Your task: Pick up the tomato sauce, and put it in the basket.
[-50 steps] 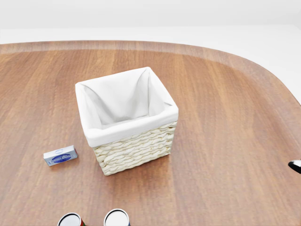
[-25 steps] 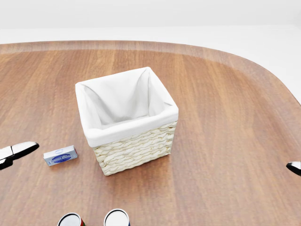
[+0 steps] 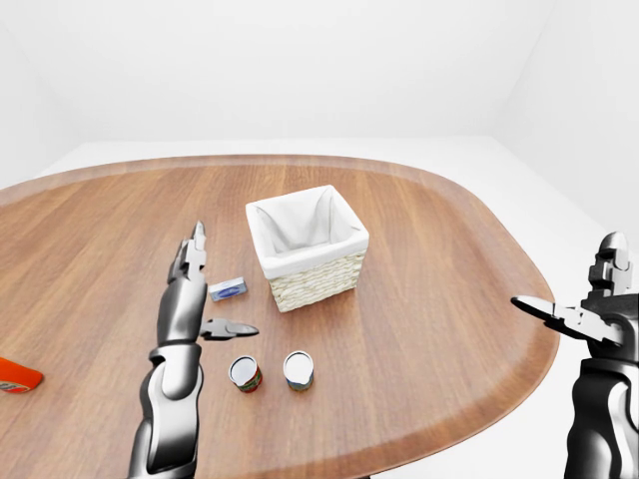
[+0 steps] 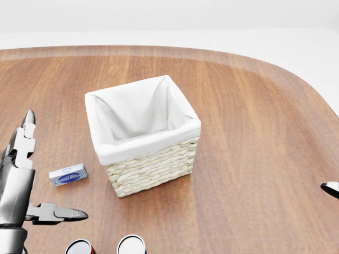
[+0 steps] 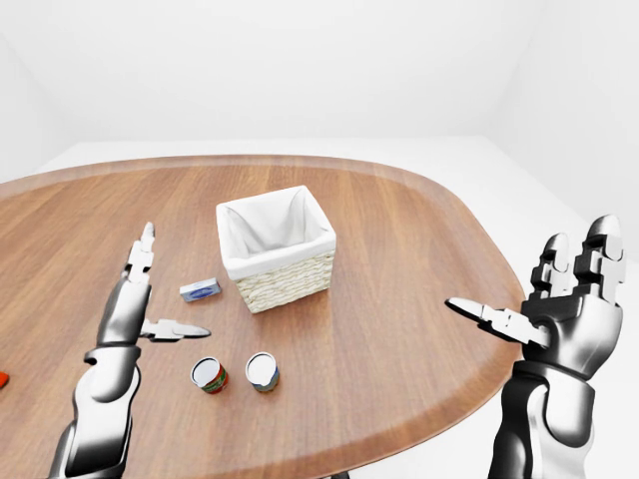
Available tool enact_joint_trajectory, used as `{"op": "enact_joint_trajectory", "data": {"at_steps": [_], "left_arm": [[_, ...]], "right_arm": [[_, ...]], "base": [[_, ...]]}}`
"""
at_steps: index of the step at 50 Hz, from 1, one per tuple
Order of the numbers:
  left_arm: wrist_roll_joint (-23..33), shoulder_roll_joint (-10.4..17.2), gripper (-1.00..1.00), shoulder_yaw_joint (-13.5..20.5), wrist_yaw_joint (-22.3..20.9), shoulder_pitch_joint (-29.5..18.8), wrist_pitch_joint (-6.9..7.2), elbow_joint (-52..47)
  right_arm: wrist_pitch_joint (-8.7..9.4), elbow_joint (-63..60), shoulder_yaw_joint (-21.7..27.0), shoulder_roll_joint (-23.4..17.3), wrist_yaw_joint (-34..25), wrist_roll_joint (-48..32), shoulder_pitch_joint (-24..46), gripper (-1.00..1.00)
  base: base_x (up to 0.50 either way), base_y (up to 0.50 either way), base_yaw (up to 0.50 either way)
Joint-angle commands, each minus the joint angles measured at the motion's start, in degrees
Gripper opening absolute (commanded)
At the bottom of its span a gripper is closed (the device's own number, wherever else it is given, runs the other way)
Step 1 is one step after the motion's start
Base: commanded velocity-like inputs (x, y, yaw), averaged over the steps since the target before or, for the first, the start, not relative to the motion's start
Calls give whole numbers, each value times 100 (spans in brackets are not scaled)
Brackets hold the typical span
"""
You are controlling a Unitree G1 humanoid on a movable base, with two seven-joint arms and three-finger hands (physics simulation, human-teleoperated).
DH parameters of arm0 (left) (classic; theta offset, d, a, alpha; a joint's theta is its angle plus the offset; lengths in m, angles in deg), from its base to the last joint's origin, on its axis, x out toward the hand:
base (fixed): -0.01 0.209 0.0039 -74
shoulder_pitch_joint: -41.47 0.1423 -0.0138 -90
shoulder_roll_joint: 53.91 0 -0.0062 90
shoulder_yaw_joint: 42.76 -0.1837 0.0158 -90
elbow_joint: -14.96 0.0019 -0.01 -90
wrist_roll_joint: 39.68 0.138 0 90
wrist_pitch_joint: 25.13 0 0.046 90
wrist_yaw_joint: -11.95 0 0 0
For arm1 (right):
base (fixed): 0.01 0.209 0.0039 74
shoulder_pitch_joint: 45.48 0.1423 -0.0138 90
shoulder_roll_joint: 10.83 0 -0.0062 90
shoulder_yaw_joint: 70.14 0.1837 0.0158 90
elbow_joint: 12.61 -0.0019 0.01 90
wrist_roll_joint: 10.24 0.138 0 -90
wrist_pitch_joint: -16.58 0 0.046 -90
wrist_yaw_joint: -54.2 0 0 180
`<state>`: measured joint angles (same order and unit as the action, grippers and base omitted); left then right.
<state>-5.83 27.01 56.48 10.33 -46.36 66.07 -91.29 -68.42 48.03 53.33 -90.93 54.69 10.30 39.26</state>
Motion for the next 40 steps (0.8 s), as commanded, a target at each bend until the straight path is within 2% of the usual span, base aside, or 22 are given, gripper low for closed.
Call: {"op": "enact_joint_trajectory", "data": {"at_steps": [1, 7, 9, 14, 15, 16, 17, 21, 24, 27, 30, 40], "left_arm": [[966, -47, 100, -289, -636, 319, -146, 345], [1029, -72, 100, -307, -847, 403, -162, 439], [1033, -117, 100, -336, -1097, 522, -31, 325], [1112, -119, 100, -319, -1292, 604, 113, 264], [1169, -115, 100, -328, -1303, 625, 117, 279], [1416, -82, 100, -339, -1132, 615, 122, 405], [1621, -69, 100, -323, -998, 587, 190, 494], [1675, 11, 100, -243, -897, 521, 154, 807], [1726, -17, 100, -323, -1118, 651, 175, 781], [1928, 31, 100, -358, -981, 653, 94, 1089], [1999, 37, 100, -408, -1127, 761, 46, 1119], [2242, 75, 100, -462, -1083, 836, -119, 1477]], "right_arm": [[0, 24, -21, -15, 11, -15, 16, 100], [0, 34, -24, -21, 18, -14, 29, 100], [0, 23, -34, -19, 25, -21, 28, 100], [0, 16, -37, -10, 28, -26, 24, 100], [0, 18, -42, -10, 30, -30, 25, 100], [0, 19, -46, -8, 29, -33, 23, 100], [0, 13, -44, -8, 30, -31, 21, 100], [0, 13, -42, -2, 26, -33, 15, 100], [0, 33, -47, 5, 19, -39, 9, 100], [0, 32, -49, 4, 20, -43, 6, 100], [0, 71, -52, 4, 16, -47, 11, 100], [0, 80, -62, -1, 25, -48, 17, 100]], "base": [[0, 0, 0], [0, 0, 0], [0, 0, 0], [0, 0, 0], [0, 0, 0], [0, 0, 0], [0, 0, 0], [0, 0, 0], [0, 0, 0], [0, 0, 0], [0, 0, 0], [0, 0, 0]]}}
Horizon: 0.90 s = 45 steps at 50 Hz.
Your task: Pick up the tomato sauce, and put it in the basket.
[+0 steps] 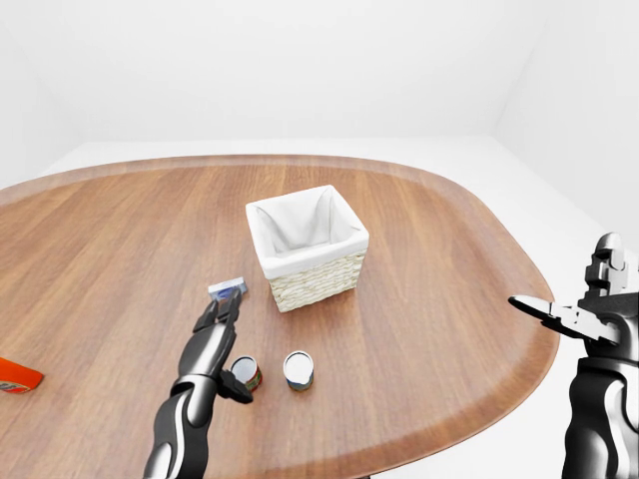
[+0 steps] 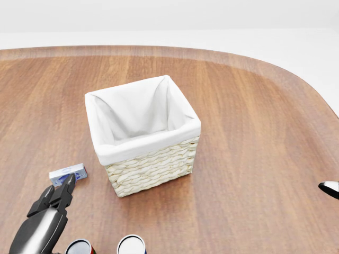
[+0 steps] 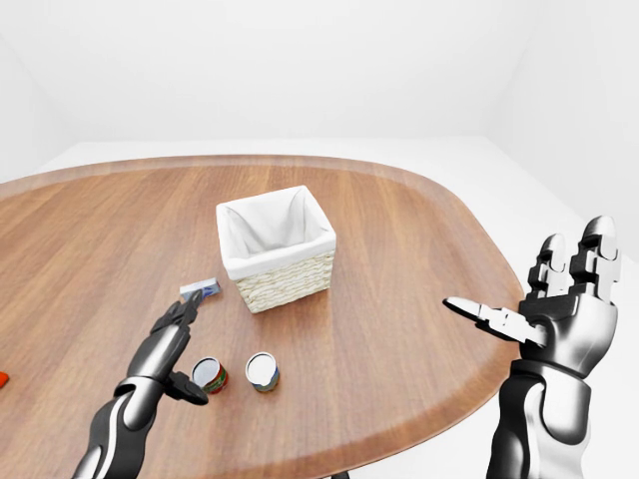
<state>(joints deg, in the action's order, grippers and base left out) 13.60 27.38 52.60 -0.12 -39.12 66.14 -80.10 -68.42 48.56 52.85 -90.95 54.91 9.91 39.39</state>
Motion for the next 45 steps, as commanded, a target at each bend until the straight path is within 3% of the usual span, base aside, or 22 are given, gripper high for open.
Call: {"op": "enact_joint_trajectory", "data": {"at_steps": [1, 8, 31, 34, 38, 45], "left_arm": [[320, 48, 100, -81, -33, 113, -143, 395], [445, 75, 100, -134, 49, 89, -194, 665], [506, 155, 100, -337, 624, -305, -182, 1552], [505, 188, 100, -341, 669, -355, -176, 1671], [649, 223, 100, -377, 831, -437, -66, 1943], [551, 241, 100, -421, 1001, -576, -133, 2290]], "right_arm": [[0, 26, -16, -1, 6, -11, 4, 100], [0, 41, -16, -4, 6, -7, 4, 100], [0, -31, 17, -9, -1, 18, 3, 100], [0, -40, 24, -7, 0, 21, -1, 100], [0, -36, 17, 6, -8, 18, -10, 100], [0, -2, -5, 24, -21, -15, -11, 100]], "base": [[0, 0, 0], [0, 0, 0], [0, 0, 0], [0, 0, 0], [0, 0, 0], [0, 0, 0]]}}
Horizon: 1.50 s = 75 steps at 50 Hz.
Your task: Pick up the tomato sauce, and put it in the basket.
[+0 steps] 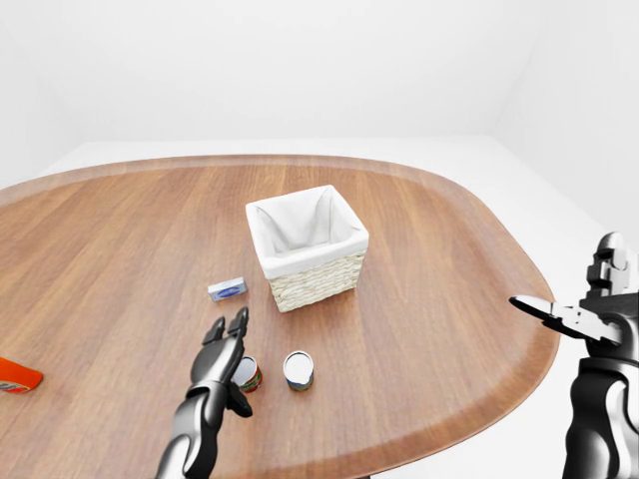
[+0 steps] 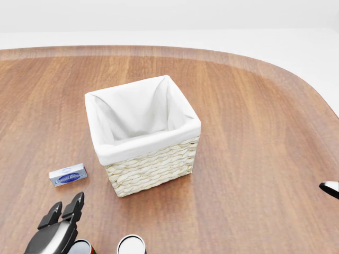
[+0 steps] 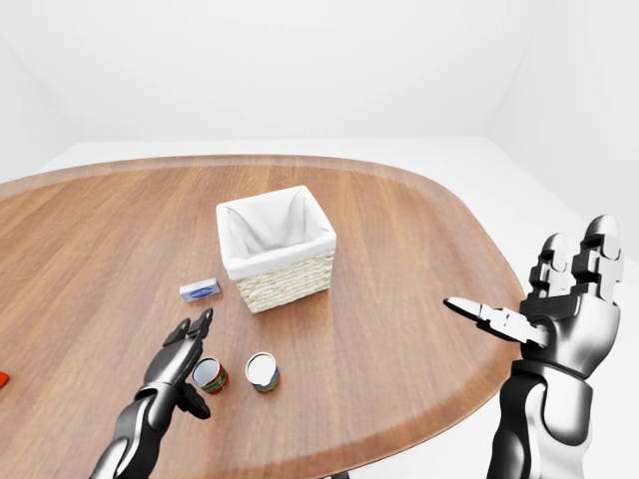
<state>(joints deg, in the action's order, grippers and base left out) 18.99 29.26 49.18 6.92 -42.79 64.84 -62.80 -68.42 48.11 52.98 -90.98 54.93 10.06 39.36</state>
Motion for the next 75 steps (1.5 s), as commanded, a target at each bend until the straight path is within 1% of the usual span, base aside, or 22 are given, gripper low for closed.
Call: {"op": "enact_joint_trajectory", "data": {"at_steps": [1, 3, 5, 10, 16, 18, 20, 23, 30, 32, 38, 40, 44, 47, 51, 52, 53, 54, 62, 64, 68, 75], "left_arm": [[4, 57, 100, -88, 366, -271, -20, 690], [-4, 59, 100, -126, 468, -331, -24, 869], [-13, 90, 100, -155, 576, -414, -48, 1095], [-36, 107, 100, -179, 554, -404, -22, 1066], [-56, 113, 100, -207, 684, -503, -50, 1265], [-68, 102, 100, -220, 818, -587, -67, 1394], [-53, 100, 100, -244, 749, -502, -19, 1252], [-52, 114, 100, -242, 787, -547, -26, 1318], [-42, 109, 100, -288, 859, -594, -53, 1472], [-36, 106, 100, -318, 921, -639, -94, 1609], [-24, 110, 100, -363, 997, -691, -115, 1801], [-21, 111, 100, -373, 1009, -711, -120, 1843], [-3, 101, 100, -420, 1104, -757, -163, 2041], [2, 101, 100, -448, 1142, -781, -190, 2140], [-18, 116, 100, -450, 1151, -804, -204, 2212], [-36, 111, 100, -460, 1139, -793, -232, 2234], [-65, 109, 9, -447, 1145, -794, -242, 2221], [-87, 108, -100, -442, 1138, -789, -253, 2211], [-72, 122, -100, -464, 1124, -776, -283, 2239], [-67, 125, -100, -462, 1140, -789, -282, 2259], [-74, 124, -100, -453, 1137, -787, -258, 2245], [-73, 122, -100, -443, 1116, -768, -231, 2143]], "right_arm": [[0, 40, -21, 29, -22, -31, -13, 100], [0, -138, 19, -41, 58, 37, 21, 100], [0, -50, 5, 9, 6, -8, 4, 100], [0, 42, -16, 33, -23, -30, -15, 100], [0, 59, -32, 30, -19, -37, -15, 100], [0, 53, -31, 27, -17, -33, -18, 100], [0, 35, -27, 28, -14, -25, -23, 100], [0, -259, 16, -43, 97, 45, 21, 100], [0, -279, 45, -41, 82, 33, 58, 100], [0, -209, 32, -17, 54, 7, 50, 100], [0, -261, 61, -48, 77, 39, 65, 100], [0, -67, 19, 35, -17, -31, 11, 100], [0, 30, -7, 17, -19, -33, 11, 100], [0, -220, 41, -69, 90, 50, 57, 100], [0, -138, 34, -22, 36, 13, 33, 100], [0, 23, 7, 39, -38, -39, -4, 100], [0, -106, 22, -12, 29, 6, 21, 100], [0, -101, 20, -10, 28, 2, 21, 100], [0, -207, 33, -37, 79, 19, 55, 100], [0, 11, -11, 49, -22, -57, 1, 100], [0, -220, 23, -44, 94, 27, 43, 100], [0, -274, 39, -28, 81, 22, 45, 100]], "base": [[0, 0, 0], [0, 0, 0], [0, 0, 0], [0, 0, 0], [0, 0, 0], [0, 0, 0], [0, 0, 0], [0, 0, 0], [0, 0, 0], [0, 0, 0], [0, 0, 0], [0, 0, 0], [0, 0, 0], [0, 0, 0], [0, 0, 0], [0, 0, 0], [0, 0, 0], [0, 0, 0], [0, 0, 0], [0, 0, 0], [0, 0, 0], [0, 0, 0]]}}
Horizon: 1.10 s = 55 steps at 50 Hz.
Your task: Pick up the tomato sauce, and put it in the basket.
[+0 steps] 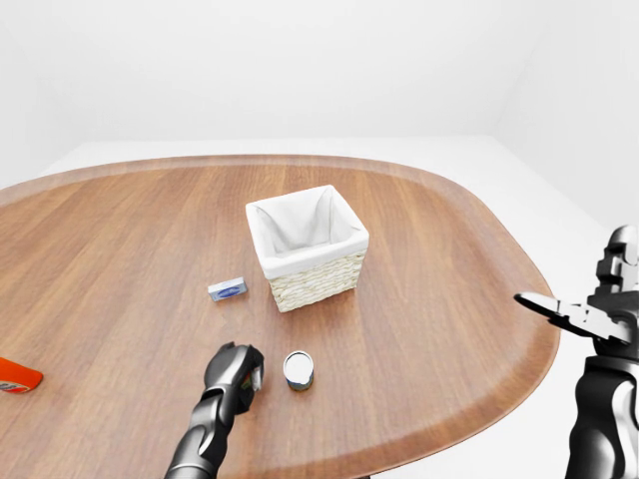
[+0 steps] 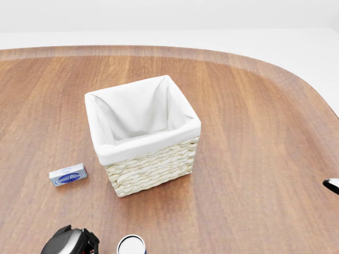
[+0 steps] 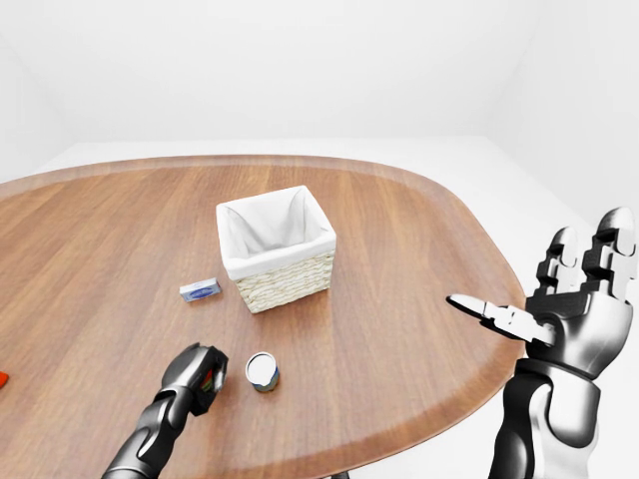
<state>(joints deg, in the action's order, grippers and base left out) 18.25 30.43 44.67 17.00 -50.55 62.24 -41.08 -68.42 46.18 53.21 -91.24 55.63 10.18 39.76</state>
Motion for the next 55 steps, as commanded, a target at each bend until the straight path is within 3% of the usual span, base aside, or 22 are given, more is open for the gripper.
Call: {"op": "enact_joint_trajectory", "data": {"at_steps": [1, 8, 11, 14, 15, 17, 18, 21, 28, 33, 41, 44, 45, 48, 49, 53, 54, 55], "left_arm": [[-2, 3, -100, 16, 102, 15, 41, -68], [-74, -21, -100, 98, -63, 129, 123, -601], [-72, -53, -100, 140, -305, 201, 234, -1082], [-110, -107, -100, 257, -693, 167, 489, -1819], [-88, -142, -100, 284, -968, 181, 646, -2331], [-75, -153, -100, 296, -995, 186, 651, -2371], [-36, -184, -100, 330, -1289, 126, 764, -2912], [21, -224, -100, 438, -1745, -80, 764, -3587], [132, -254, -100, 508, -2319, -316, 764, -4367], [262, -274, -100, 559, -3042, -910, 764, -5230], [612, -138, -100, 485, -3993, -2679, 764, -5471], [522, -306, -100, 379, -3942, -3343, 764, -5143], [512, -302, -100, 367, -3933, -3361, 764, -5127], [342, -402, -100, 279, -3513, -3982, 764, -4268], [298, -370, -100, 243, -3118, -4479, 764, -3416], [-142, -296, -100, 241, -2111, -5505, 764, -1261], [-288, -256, -100, 245, -1652, -6035, 764, -184], [-332, -239, -100, 232, -1580, -6107, 764, -32]], "right_arm": [[0, -78, 20, 3, 7, 10, 4, 100], [0, -44, -1, 0, 1, -9, 15, 100], [0, 129, -48, 67, -72, -77, -24, 100], [0, -16, -10, -7, -3, -11, 23, 100], [0, 28, -21, 4, -20, -25, 21, 100], [0, 32, -23, 3, -19, -25, 20, 100], [0, 201, -63, 76, -99, -91, -31, 100], [0, 260, -84, 63, -99, -83, -38, 100], [0, 340, -102, 43, -99, -76, -34, 100], [0, 332, -97, 47, -94, -71, -51, 100], [0, 361, -115, 71, -105, -75, -67, 100], [0, 344, -95, 72, -112, -51, -84, 100], [0, 344, -93, 72, -112, -49, -84, 100], [0, 319, -79, 69, -105, -38, -81, 100], [0, 117, -53, 9, -18, 20, -51, 100], [0, -25, 6, 2, -1, 60, -30, 100], [0, -12, 19, 11, -17, 66, -32, 100], [0, -11, 22, 13, -20, 65, -31, 100]], "base": [[0, 0, 0], [0, 0, 0], [0, 0, 0], [0, 0, 0], [0, 0, 0], [0, 0, 0], [0, 0, 0], [0, 0, 0], [0, 0, 0], [0, 0, 0], [0, 0, 0], [0, 0, 0], [0, 0, 0], [0, 0, 0], [0, 0, 0], [0, 0, 0], [0, 0, 0], [0, 0, 0]]}}
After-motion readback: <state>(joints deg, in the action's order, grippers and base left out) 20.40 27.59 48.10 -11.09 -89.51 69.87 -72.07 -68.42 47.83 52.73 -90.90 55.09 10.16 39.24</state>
